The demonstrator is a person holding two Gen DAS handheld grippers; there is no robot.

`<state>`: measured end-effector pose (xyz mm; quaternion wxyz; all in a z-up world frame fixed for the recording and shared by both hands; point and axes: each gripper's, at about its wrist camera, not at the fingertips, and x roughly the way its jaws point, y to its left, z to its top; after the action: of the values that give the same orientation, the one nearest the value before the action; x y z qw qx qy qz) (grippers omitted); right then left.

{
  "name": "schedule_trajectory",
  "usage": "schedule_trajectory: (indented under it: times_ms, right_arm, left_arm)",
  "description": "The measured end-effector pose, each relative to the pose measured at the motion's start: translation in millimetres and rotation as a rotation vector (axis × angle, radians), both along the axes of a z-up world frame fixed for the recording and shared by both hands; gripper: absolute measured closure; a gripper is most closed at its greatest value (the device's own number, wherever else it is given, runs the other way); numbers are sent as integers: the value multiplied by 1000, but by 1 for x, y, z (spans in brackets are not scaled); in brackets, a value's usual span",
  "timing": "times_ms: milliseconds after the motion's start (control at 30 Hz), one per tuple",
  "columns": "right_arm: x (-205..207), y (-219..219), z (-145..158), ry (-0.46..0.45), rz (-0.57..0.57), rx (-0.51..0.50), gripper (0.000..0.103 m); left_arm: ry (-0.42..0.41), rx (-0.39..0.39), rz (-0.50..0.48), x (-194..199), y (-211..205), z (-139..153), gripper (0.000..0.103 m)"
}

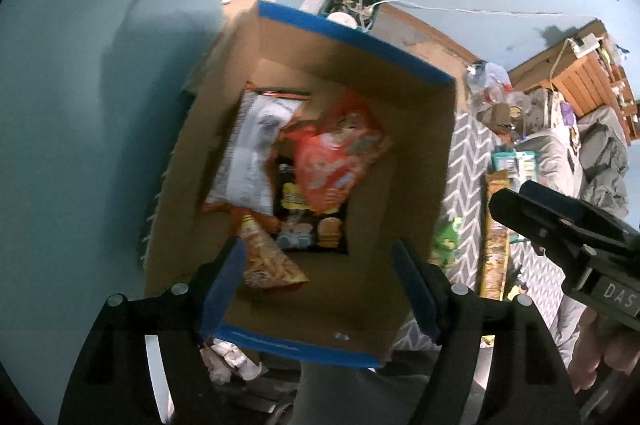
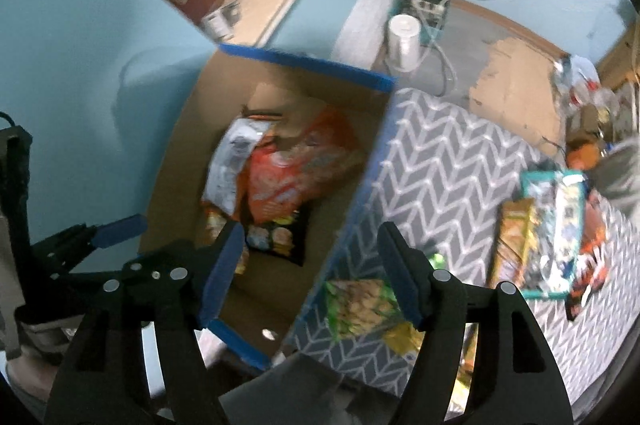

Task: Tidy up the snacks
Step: 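Open both tools to drop the red and orange bags into the box, then move both tools back over the remaining snacks on the cloth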

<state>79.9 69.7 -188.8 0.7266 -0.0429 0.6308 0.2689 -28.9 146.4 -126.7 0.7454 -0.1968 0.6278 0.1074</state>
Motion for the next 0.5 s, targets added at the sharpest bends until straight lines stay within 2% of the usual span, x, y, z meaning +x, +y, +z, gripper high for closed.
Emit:
schedule_trajectory:
  times_ms: [200, 300, 500]
  right_arm:
    - [-2, -48, 5, 3, -80, -36, 33]
    - [-5, -76, 7, 3, -117, -61, 33]
    - [-12, -134, -1, 30, -215, -91, 33]
  left_arm:
    - [0, -8, -40, 9, -27, 3, 26]
    - [-1, -2, -82, 13, -47, 7, 21]
    - [8, -11, -168, 23, -84, 8, 21]
